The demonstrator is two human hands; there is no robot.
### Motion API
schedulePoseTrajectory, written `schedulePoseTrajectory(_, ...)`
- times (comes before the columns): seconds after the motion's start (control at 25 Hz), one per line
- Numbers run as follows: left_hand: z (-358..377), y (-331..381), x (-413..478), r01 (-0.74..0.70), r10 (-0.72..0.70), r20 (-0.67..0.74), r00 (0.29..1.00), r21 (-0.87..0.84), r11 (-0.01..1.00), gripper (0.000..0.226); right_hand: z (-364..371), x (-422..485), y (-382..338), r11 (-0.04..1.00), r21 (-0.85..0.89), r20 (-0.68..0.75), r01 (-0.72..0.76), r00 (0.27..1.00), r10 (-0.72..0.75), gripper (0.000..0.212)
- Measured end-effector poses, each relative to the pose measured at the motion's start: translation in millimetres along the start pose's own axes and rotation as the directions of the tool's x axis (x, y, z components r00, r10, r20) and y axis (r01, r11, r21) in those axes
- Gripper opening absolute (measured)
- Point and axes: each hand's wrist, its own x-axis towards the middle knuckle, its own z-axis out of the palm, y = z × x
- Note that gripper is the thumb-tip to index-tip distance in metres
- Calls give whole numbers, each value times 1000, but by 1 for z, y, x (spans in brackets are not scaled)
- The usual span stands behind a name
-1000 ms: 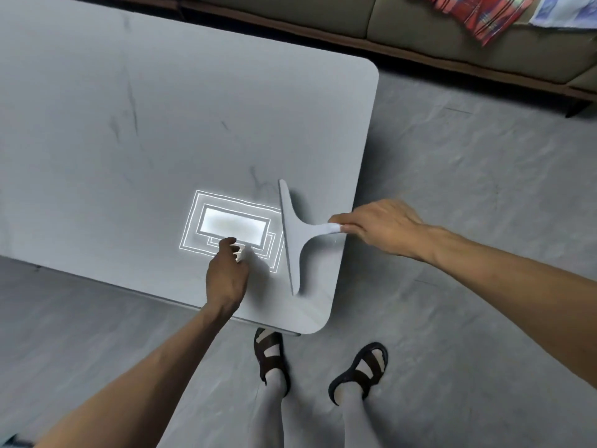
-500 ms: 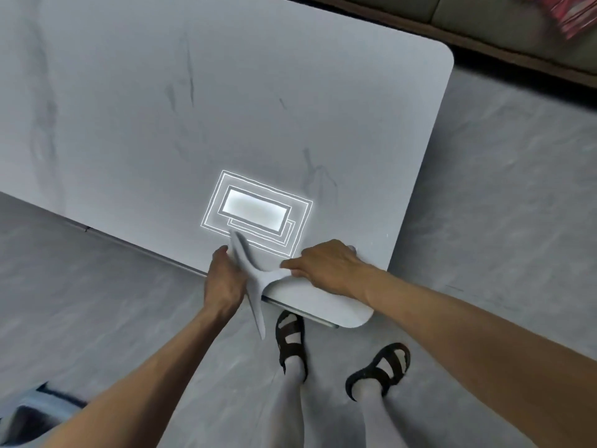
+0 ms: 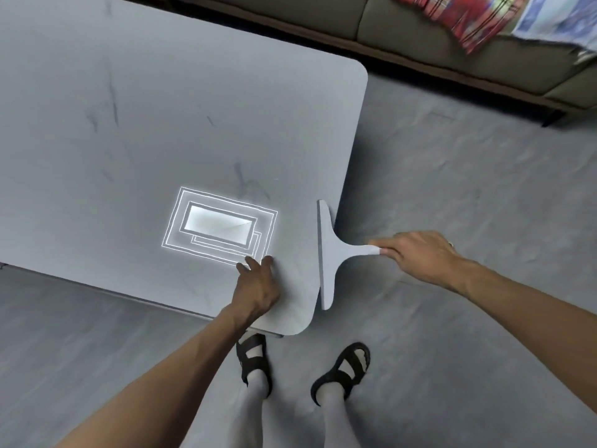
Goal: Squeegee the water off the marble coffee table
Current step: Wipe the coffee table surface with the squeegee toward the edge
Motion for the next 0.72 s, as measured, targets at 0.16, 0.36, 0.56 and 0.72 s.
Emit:
schedulePoseTrajectory(0.16,-10,15,2,83,-83,14,996,-79,993,56,-21,-19,53,981,-145,-6,-132,991,133,31)
schedulePoseTrajectory(0.36,-18,-11,-8,119,-192,-206,960,-319,940,31,-42,-3,13,994,-92,3,56,998,-56,32)
schedulePoseTrajectory(0.56,-40,-56,-11,290,-508,-261,821,-576,764,37,-26,68,-130,895,-42,171,444,886,-431,31)
schedulePoseTrajectory(0.72,-58,-95,-6,356,-565,-222,795,-583,730,51,-11,113,-207,855,12,211,518,835,-508,25)
